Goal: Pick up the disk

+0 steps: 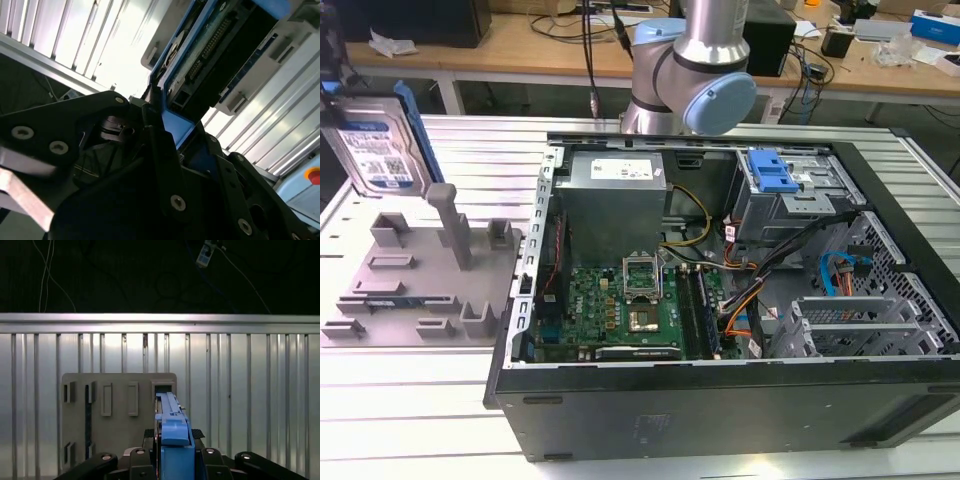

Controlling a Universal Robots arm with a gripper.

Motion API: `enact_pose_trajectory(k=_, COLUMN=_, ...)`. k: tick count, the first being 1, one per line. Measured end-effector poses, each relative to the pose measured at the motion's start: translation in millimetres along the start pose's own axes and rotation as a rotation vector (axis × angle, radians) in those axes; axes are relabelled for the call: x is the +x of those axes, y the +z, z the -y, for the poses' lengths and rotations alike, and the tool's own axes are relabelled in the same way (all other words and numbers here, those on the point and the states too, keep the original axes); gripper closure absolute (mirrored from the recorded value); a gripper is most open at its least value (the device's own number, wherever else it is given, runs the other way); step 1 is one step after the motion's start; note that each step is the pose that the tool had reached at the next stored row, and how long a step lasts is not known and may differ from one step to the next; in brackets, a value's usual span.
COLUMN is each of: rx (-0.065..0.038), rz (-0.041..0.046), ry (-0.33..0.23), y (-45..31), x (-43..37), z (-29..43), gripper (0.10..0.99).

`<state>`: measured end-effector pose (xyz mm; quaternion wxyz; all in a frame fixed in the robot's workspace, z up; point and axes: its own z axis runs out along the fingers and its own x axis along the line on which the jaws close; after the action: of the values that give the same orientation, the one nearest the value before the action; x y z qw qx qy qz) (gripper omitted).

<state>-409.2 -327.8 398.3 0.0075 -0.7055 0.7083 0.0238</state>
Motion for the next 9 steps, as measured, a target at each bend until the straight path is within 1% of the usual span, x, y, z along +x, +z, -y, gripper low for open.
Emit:
enact_pose_trajectory(k=2, rx=0.0, rz=0.002, ry=0.0, y=-9.5, x=1.1, z=-0.3, gripper=0.718)
enact_pose_trajectory(k=5, rx=0.0, rz=0.0055, ry=0.0, y=-26.6, x=3.1, z=-0.6, gripper=0.718)
enact_pose_trajectory(k=9, rx=0.0, rz=0.0082, ry=0.0, y=-45.5, x=5.4, z=-1.1, gripper=0.718)
